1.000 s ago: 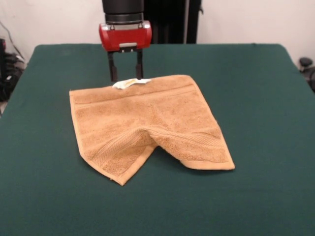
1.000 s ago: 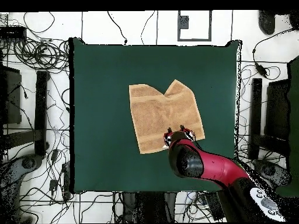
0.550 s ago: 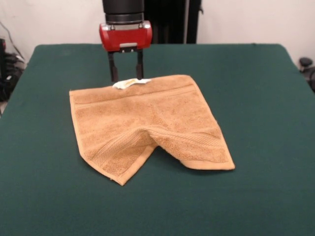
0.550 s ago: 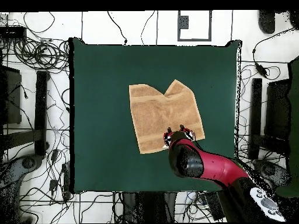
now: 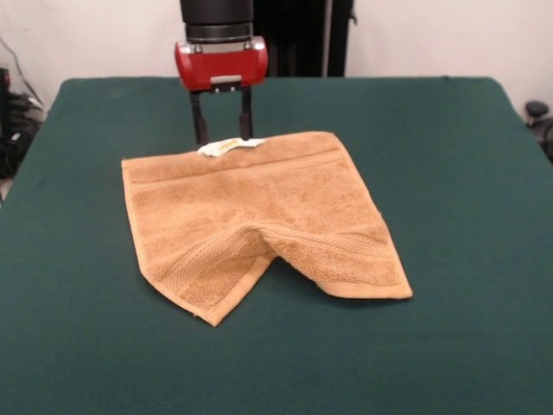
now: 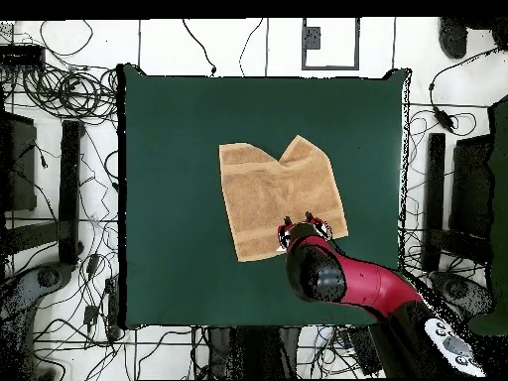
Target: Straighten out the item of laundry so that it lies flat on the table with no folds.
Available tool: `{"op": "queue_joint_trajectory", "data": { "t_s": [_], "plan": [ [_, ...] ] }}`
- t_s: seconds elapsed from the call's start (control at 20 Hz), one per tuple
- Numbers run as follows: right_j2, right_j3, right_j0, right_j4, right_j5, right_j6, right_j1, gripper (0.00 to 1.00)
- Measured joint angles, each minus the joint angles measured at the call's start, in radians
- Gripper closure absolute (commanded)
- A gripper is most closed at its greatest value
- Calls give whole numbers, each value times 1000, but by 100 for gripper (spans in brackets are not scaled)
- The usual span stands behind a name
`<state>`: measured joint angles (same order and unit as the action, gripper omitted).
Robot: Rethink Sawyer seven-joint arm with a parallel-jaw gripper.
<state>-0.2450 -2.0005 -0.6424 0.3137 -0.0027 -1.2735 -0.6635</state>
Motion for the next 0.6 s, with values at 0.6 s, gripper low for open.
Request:
{"op": "queue_joint_trajectory", "data": {
  "t_s": [0.6],
  "plan": [
    [-2, 0, -3, 0, 24, 0, 0, 0]
  ]
}}
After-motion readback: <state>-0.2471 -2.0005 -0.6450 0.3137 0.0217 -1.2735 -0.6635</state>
